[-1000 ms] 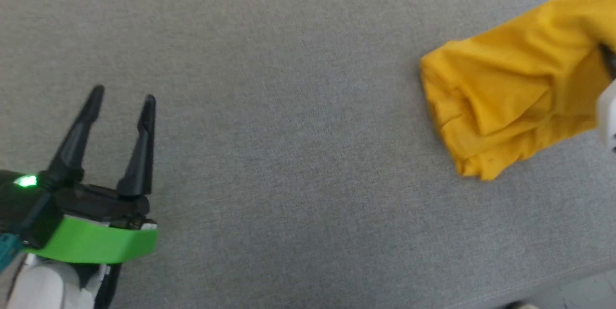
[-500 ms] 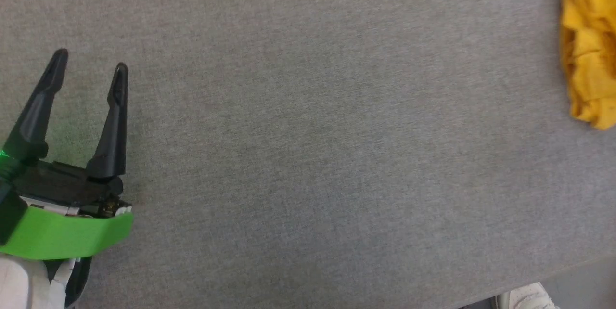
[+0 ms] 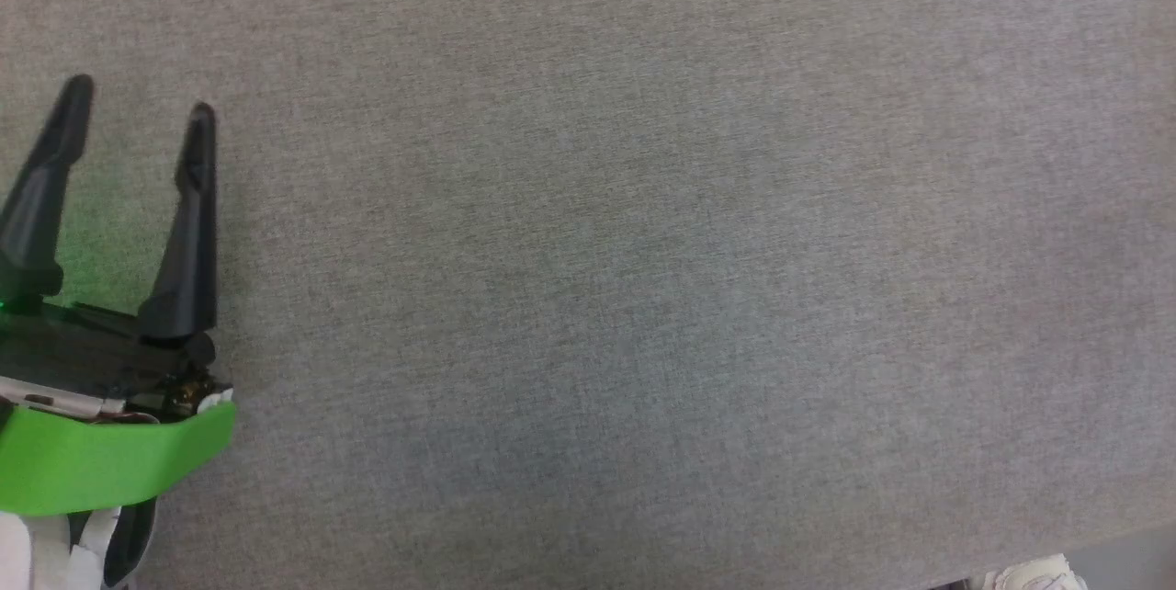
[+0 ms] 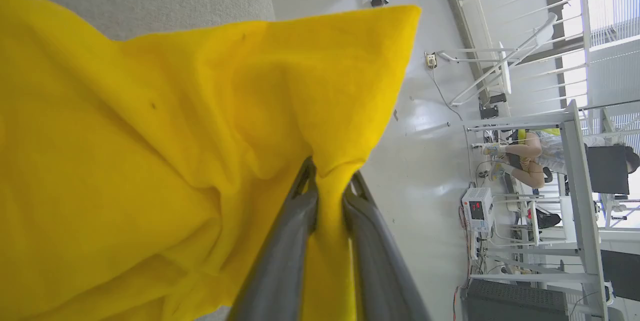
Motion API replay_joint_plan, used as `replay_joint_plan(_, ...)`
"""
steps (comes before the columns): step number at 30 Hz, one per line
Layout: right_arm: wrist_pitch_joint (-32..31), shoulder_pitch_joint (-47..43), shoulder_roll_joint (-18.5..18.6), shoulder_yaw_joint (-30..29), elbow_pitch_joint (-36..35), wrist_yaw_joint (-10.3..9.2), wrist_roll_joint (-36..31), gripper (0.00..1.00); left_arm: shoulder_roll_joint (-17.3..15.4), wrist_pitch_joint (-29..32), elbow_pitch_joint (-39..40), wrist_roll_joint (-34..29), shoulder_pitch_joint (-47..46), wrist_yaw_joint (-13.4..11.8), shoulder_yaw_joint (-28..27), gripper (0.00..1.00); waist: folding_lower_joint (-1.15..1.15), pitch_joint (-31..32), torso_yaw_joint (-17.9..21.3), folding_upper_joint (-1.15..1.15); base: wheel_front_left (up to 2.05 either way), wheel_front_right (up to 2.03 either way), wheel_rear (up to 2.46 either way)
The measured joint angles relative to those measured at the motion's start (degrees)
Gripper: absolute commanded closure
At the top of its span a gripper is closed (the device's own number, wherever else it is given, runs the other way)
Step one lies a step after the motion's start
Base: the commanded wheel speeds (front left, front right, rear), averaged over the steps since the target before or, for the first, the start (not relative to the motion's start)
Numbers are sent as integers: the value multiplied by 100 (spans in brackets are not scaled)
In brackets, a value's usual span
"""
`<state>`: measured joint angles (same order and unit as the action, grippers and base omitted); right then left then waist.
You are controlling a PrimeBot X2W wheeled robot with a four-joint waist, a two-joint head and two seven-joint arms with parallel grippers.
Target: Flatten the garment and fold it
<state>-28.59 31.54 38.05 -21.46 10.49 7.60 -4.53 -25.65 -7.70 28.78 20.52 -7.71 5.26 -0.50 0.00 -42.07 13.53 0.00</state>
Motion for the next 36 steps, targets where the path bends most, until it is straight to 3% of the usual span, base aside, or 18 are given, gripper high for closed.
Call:
replay_joint_plan(2, 71, 0, -45, -20, 60, 0, -65, 0, 27, -31, -5, 4, -5, -49, -26, 0, 0, -18, -21, 0, 0, 0, 0)
replay_joint_plan(19, 958, 74, -242, 87, 569, 0, -153, 0, 460, -455, -654, 133, -32, -300, -10, 0, 0, 648, -181, 0, 0, 0, 0)
replay_joint_plan(25, 1361, -9, -959, 450, 468, 0, 104, 0, 722, -579, -1053, 175, 212, -361, 85, 0, 0, 1173, -317, 0, 0, 0, 0)
replay_joint_plan(31, 1660, -428, -1874, 921, 137, -1, 899, 0, 949, -653, -1316, 194, 487, -387, 142, 0, -1, 1746, -473, 0, 0, 0, 0)
replay_joint_plan(36, 1740, -911, -2287, 1366, -393, -1, 1118, 0, 1103, -662, -1499, 211, 682, -393, 202, 0, -1, 2215, -626, 0, 0, 0, 0)
